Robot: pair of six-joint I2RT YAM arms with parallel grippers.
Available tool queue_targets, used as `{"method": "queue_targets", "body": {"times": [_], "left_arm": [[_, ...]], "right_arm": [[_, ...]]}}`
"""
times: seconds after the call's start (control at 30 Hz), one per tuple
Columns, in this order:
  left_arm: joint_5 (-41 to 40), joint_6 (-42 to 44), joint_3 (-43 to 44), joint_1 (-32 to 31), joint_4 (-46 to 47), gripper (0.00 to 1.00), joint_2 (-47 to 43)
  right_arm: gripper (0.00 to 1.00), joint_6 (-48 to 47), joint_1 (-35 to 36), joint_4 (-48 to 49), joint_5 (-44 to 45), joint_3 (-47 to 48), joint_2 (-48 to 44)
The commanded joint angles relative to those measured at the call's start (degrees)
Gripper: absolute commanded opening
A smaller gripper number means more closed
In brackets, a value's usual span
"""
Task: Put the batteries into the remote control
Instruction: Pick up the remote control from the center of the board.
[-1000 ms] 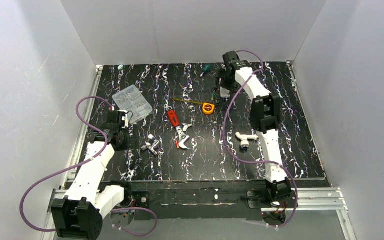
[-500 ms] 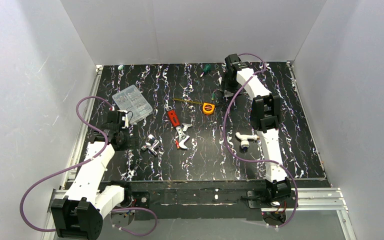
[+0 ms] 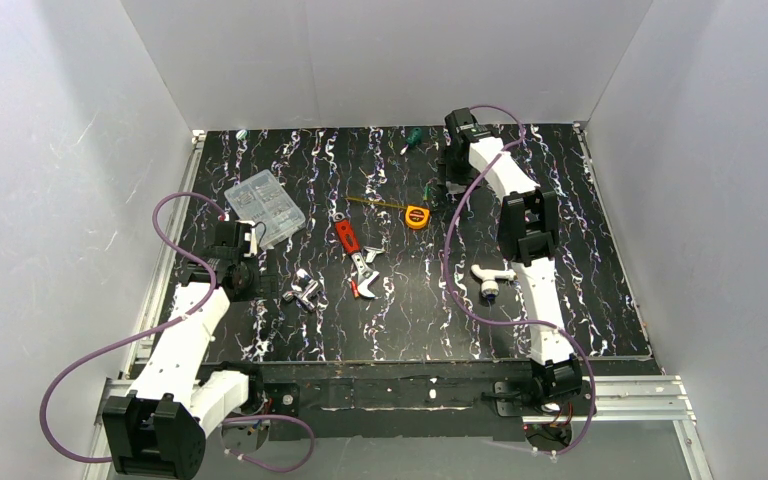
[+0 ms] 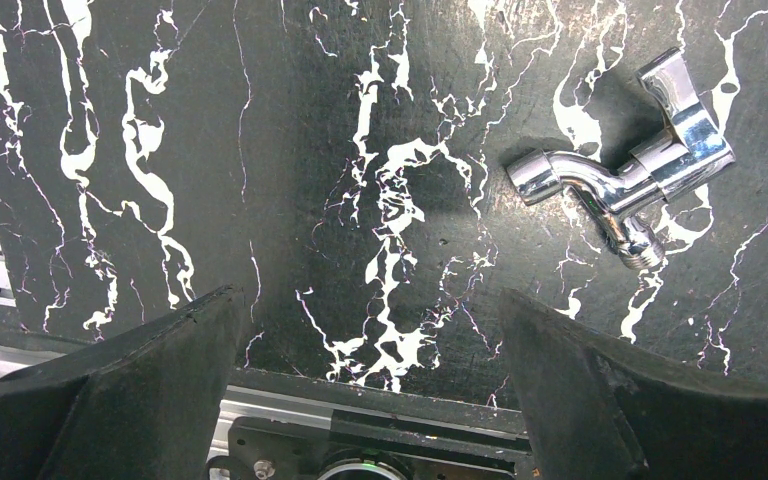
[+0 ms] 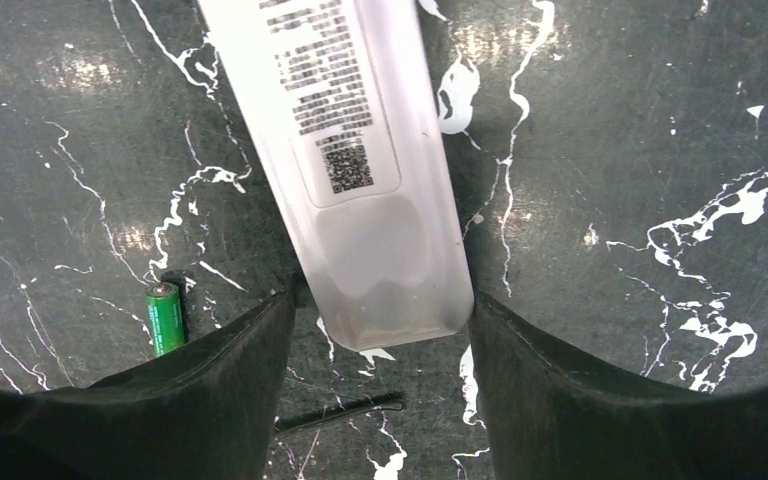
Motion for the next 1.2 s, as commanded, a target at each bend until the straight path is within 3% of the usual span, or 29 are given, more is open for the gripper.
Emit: {"method": "queue_targets", "body": {"times": [0.0,0.33,0.53,0.73,1.0,1.17], "left_arm": [[-0.5,0.5,0.7,0.1,-4.9,1.0,0.2],[-0.4,0.5,0.8,0.1,-4.9,0.99,0.2],[-0.4,0.5,0.8,0.1,-4.9,0.99,0.2],[-0.3,0.5,0.9,0.1,-4.9,0.99,0.4],[-0.4,0.3,0.8,0.1,-4.8,1.0,0.0],[-0.4,0.2,0.7,0.1,-4.7,1.0,-0.4]], "right_arm": [[0.71,-2.1,0.5,2.1,-0.2,2.2,1.0],[0.57,-3.6,0.5,2.8,-1.5,2.4,1.5],[0.38,-3.6,0.5,3.2,-1.5,0.9,-0.4],[0.16,-3.0,0.5,11.6,-2.1,-8.8,-11.1],[0.14,-1.8,0.7,16.2,-1.7,-21.0,-24.6],[0.13,-0.3,3.3,18.3,-2.4,-38.8,-36.2]]}}
